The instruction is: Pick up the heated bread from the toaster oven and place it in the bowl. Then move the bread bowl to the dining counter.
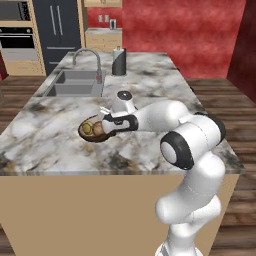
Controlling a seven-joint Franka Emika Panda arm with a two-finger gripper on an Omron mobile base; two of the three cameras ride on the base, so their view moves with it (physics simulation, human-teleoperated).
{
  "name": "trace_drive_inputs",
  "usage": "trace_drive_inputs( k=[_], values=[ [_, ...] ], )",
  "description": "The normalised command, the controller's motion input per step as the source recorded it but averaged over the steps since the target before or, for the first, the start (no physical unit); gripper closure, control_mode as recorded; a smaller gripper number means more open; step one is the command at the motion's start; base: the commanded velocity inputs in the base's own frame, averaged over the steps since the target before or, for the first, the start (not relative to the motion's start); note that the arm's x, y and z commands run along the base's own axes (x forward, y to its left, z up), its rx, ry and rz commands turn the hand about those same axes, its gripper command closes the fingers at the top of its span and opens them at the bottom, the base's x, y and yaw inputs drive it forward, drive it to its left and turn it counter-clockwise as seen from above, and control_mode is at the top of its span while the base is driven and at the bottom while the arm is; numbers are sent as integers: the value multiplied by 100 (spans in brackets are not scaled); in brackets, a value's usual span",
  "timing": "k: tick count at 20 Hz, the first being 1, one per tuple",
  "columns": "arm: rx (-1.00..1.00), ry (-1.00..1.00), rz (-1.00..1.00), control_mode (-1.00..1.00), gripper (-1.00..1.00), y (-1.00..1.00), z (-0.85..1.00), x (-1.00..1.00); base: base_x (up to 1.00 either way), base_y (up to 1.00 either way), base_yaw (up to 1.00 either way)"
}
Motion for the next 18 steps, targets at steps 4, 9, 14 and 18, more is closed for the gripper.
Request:
trace_drive_inputs(
  k=[4, 9, 14, 18],
  values=[
    [-9, 0, 0, -100, 100, 34, -55, 36, 0, 0, 0],
    [-8, 0, 0, -100, 100, 25, -40, 28, 0, 0, 0],
    [-6, 0, 0, -100, 100, 11, -26, 27, 0, 0, 0],
    [-3, 0, 0, -100, 100, 0, -14, 17, 0, 0, 0]
  ],
)
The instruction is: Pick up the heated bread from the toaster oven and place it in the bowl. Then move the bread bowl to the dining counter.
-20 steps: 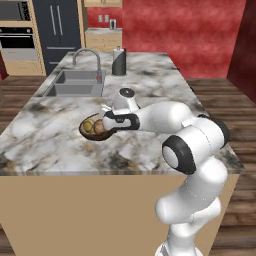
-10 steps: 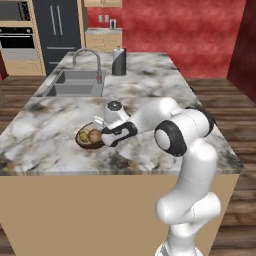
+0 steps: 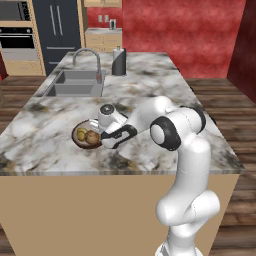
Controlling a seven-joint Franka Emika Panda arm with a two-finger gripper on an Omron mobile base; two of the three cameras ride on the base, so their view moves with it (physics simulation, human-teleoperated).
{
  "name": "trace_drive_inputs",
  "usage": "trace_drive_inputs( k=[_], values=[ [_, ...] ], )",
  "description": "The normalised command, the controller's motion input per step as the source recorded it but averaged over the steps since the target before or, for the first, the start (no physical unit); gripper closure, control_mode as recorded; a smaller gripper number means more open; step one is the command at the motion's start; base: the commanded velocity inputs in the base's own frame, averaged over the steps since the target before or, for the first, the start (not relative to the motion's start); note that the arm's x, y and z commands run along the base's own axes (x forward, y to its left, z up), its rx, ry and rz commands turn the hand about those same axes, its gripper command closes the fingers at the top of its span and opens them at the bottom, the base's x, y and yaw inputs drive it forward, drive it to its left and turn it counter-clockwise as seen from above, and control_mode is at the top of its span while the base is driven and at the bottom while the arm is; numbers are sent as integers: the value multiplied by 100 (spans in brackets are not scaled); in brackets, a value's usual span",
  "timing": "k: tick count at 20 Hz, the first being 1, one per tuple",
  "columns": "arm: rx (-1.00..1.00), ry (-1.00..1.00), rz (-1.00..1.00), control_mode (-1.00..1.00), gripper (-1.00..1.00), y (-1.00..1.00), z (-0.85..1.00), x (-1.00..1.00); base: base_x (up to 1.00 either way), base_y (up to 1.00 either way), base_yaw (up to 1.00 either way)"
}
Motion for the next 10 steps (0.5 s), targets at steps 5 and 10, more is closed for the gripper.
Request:
trace_drive_inputs(
  k=[5, 10],
  values=[
    [0, 3, 0, -100, -100, 0, 7, 1, 0, 0, 0],
    [1, 0, 0, -100, -100, 0, 43, 0, 0, 0, 0]
  ],
)
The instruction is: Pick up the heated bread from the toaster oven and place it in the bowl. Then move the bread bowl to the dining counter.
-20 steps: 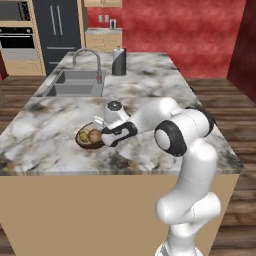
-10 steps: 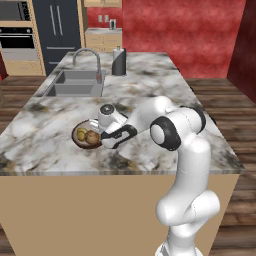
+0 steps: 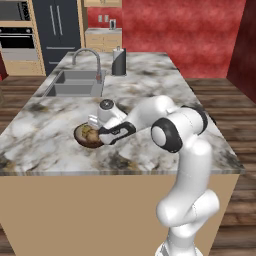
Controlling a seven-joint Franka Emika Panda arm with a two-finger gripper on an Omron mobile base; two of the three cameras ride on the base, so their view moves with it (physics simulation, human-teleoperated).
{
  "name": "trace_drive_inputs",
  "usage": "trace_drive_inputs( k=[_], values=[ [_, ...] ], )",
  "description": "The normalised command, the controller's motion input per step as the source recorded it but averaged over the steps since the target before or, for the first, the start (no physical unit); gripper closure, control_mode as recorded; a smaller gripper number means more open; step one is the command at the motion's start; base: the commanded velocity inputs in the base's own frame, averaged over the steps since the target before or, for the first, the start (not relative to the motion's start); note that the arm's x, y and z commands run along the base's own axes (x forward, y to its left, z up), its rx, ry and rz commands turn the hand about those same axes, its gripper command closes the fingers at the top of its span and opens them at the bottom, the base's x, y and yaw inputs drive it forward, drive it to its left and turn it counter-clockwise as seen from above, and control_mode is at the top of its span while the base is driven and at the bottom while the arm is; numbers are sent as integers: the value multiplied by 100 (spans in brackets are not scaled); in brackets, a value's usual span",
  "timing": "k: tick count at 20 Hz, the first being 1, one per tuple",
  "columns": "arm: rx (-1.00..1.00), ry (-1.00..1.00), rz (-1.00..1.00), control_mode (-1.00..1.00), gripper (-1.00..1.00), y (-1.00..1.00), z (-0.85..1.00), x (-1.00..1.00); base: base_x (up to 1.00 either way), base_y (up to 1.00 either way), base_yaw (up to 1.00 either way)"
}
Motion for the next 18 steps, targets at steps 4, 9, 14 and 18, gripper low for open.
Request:
trace_drive_inputs(
  k=[4, 9, 14, 18],
  values=[
    [1, 0, 0, -100, -100, -1, 39, 0, 0, 0, 0],
    [5, 0, 0, -100, -100, -10, 47, -25, 0, 0, 0],
    [7, -4, 0, -100, -100, -13, 64, -80, 0, 0, 0],
    [8, -8, 0, -100, -100, -16, 86, -99, 0, 0, 0]
  ],
)
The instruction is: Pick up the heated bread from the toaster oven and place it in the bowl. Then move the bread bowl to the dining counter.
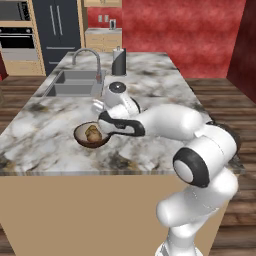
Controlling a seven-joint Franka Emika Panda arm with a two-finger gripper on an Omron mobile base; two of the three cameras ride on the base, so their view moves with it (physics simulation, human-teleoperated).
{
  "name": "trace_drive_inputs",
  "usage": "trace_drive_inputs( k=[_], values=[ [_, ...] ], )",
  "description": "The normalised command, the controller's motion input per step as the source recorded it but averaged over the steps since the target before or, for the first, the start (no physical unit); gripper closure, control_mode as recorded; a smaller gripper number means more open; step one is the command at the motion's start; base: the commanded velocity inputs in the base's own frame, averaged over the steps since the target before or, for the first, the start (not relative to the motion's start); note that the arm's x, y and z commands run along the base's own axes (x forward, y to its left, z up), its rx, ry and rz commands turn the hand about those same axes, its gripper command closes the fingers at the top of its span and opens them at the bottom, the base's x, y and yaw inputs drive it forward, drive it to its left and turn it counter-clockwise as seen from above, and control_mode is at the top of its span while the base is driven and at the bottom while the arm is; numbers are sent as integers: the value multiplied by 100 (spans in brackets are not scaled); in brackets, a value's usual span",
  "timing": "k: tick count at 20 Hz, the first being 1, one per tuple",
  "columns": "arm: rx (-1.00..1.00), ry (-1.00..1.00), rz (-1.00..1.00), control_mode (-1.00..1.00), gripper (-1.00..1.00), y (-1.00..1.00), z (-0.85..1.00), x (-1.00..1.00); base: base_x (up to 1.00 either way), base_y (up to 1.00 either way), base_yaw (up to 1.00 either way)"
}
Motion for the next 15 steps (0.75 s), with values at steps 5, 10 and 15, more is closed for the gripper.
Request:
trace_drive_inputs(
  k=[5, 10, 15],
  values=[
    [9, -12, 0, -100, -100, -21, 99, -100, 0, 0, 0],
    [9, -11, 0, -100, -100, -15, 100, -100, 0, 0, 0],
    [3, -17, 0, -100, -100, -5, 94, -100, 0, 0, 0]
  ],
)
